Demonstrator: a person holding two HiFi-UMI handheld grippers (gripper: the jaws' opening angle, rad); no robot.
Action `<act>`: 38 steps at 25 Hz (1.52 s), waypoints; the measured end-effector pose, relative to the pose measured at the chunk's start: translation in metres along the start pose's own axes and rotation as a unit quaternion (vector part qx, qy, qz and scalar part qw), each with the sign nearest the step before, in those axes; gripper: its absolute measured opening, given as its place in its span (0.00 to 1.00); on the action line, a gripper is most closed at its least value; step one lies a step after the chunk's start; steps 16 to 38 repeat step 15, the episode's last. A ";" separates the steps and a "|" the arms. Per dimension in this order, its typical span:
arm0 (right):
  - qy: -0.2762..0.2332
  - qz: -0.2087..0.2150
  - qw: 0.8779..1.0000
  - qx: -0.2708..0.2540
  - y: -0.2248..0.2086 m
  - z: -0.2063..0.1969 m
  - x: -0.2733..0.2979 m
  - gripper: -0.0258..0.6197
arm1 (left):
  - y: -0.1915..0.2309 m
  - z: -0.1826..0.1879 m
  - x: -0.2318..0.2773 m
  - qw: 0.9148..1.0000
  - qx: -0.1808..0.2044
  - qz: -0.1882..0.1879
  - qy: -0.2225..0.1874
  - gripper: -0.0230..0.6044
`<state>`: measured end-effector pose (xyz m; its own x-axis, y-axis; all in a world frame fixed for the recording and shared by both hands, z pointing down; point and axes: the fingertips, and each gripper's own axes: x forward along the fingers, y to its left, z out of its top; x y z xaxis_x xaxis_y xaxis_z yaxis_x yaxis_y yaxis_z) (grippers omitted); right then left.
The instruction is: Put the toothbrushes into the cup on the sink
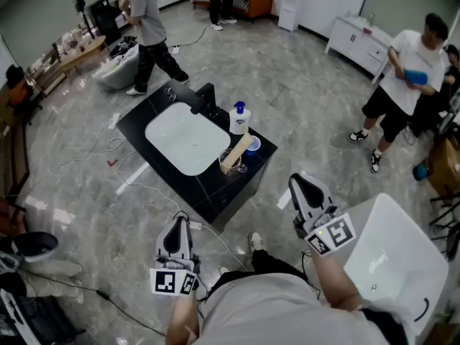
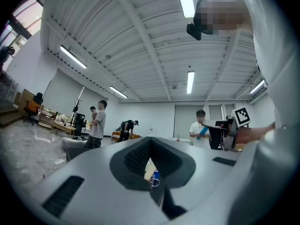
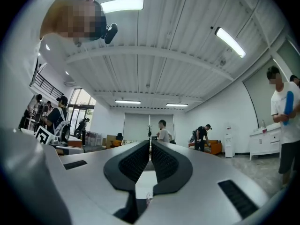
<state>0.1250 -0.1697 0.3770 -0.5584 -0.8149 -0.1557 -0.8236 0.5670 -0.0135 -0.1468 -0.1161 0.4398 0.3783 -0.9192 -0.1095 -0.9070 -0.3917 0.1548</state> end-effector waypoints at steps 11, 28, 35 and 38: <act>0.005 0.012 1.000 0.002 -0.002 -0.007 0.011 0.10 | 0.005 -0.005 0.004 1.000 -0.001 0.009 0.010 0.03; 0.006 0.012 1.000 0.000 -0.004 -0.005 0.017 0.10 | 0.009 -0.003 0.010 1.000 -0.002 0.009 0.011 0.03; 0.006 0.012 1.000 0.000 -0.004 -0.005 0.017 0.10 | 0.009 -0.003 0.010 1.000 -0.002 0.009 0.011 0.03; 0.006 0.012 1.000 0.000 -0.004 -0.005 0.017 0.10 | 0.009 -0.003 0.010 1.000 -0.002 0.009 0.011 0.03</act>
